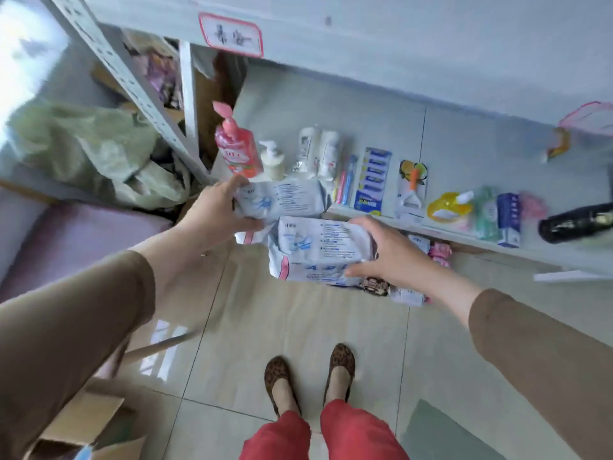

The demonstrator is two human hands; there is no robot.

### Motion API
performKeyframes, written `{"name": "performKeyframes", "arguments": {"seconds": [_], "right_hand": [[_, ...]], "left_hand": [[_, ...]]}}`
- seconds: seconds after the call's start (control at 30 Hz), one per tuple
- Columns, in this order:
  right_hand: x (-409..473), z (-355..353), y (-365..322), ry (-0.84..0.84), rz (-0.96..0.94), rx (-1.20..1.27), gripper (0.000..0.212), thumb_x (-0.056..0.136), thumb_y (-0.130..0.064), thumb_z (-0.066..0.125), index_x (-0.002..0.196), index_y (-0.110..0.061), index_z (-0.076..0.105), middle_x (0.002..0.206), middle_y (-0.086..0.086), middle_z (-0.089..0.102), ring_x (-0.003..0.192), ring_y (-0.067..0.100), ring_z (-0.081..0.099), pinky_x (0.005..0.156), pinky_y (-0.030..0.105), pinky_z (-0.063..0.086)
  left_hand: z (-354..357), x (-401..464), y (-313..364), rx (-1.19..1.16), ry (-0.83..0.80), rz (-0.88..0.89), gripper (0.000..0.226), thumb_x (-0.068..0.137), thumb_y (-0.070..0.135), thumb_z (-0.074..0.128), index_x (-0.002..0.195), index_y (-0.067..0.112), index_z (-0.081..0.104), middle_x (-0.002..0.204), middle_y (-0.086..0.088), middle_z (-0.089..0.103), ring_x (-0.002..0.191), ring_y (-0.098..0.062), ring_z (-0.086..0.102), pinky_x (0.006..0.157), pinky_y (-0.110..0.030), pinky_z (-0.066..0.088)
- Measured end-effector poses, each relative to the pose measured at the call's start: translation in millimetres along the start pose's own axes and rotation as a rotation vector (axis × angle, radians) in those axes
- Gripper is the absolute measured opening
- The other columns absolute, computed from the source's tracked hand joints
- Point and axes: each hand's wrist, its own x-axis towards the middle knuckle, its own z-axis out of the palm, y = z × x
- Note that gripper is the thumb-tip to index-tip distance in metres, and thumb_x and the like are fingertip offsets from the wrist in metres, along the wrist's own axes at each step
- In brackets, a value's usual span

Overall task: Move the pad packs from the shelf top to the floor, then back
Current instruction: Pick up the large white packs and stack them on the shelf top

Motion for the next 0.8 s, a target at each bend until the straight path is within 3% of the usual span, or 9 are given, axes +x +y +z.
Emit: {"name": "performKeyframes", "arguments": {"seconds": [0.1, 0.27, 0.33, 0.4, 0.5, 0.6, 0.8], "right_hand": [[-40.0, -68.5, -56.3, 0.025, -0.041, -0.009, 0.080, 0.058, -0.056, 0.087, 0.120, -0.053, 0.037, 0.110, -0.029, 0.055, 0.098, -0.009, 0.054, 0.072, 0.017, 0.040], [-85.1, -161.9, -119.9, 0.169, -0.124, -0.023, 0.081, 0.062, -0.043, 0.091, 0.123, -0.043, 0.039, 0.107, -0.022, 0.058, 0.086, -0.014, 0.056, 0.065, 0.011, 0.041], [-90.7, -192.0, -133.6, 0.219, -0.149, 0.012, 0.081, 0.062, -0.036, 0.093, 0.124, -0.036, 0.042, 0.109, -0.016, 0.060, 0.091, -0.006, 0.058, 0.073, 0.016, 0.045], [-90.6, -218.7, -140.3, 0.259, -0.179, 0.059, 0.076, 0.062, -0.032, 0.094, 0.120, -0.036, 0.044, 0.111, -0.016, 0.061, 0.101, 0.007, 0.060, 0.083, 0.028, 0.048], [-78.7, -252.7, -139.0, 0.289, -0.217, 0.148, 0.071, 0.062, -0.031, 0.093, 0.117, -0.034, 0.048, 0.113, -0.014, 0.063, 0.107, 0.012, 0.061, 0.092, 0.036, 0.051], [-58.8, -281.8, -129.9, 0.327, -0.264, 0.271, 0.072, 0.062, -0.031, 0.094, 0.120, -0.034, 0.052, 0.114, -0.018, 0.064, 0.108, 0.006, 0.061, 0.094, 0.035, 0.052], [-7.0, -314.5, -111.2, 0.387, -0.304, 0.464, 0.070, 0.057, -0.037, 0.093, 0.119, -0.037, 0.058, 0.115, -0.014, 0.066, 0.112, 0.011, 0.062, 0.097, 0.035, 0.051]], "left_hand": [[-68.9, -20.4, 62.3, -0.007, 0.076, 0.091, 0.075, 0.055, 0.053, 0.086, 0.117, 0.041, 0.045, 0.090, 0.023, 0.055, 0.084, -0.012, 0.055, 0.063, -0.019, 0.038], [-151.3, -24.7, 152.0, 0.011, 0.172, 0.194, 0.078, 0.057, 0.054, 0.086, 0.120, 0.036, 0.043, 0.104, 0.009, 0.058, 0.087, -0.015, 0.057, 0.069, -0.030, 0.041], [-172.8, -17.5, 182.5, 0.000, 0.200, 0.231, 0.075, 0.058, 0.053, 0.086, 0.118, 0.034, 0.044, 0.101, 0.011, 0.057, 0.084, -0.009, 0.057, 0.065, -0.027, 0.041], [-187.8, -2.9, 210.0, 0.001, 0.216, 0.256, 0.073, 0.059, 0.053, 0.086, 0.115, 0.034, 0.044, 0.099, 0.015, 0.056, 0.082, -0.002, 0.057, 0.062, -0.024, 0.042], [-203.3, 33.2, 243.3, -0.029, 0.234, 0.273, 0.072, 0.058, 0.047, 0.089, 0.113, 0.035, 0.043, 0.101, 0.012, 0.061, 0.087, -0.013, 0.061, 0.072, -0.035, 0.051], [-212.4, 77.0, 270.0, -0.093, 0.261, 0.279, 0.076, 0.056, 0.039, 0.092, 0.114, 0.033, 0.043, 0.102, 0.009, 0.061, 0.088, -0.017, 0.061, 0.077, -0.041, 0.054], [-218.8, 164.4, 301.0, -0.180, 0.270, 0.265, 0.070, 0.056, 0.034, 0.093, 0.108, 0.032, 0.047, 0.095, 0.015, 0.059, 0.083, -0.010, 0.059, 0.065, -0.030, 0.049]]}}
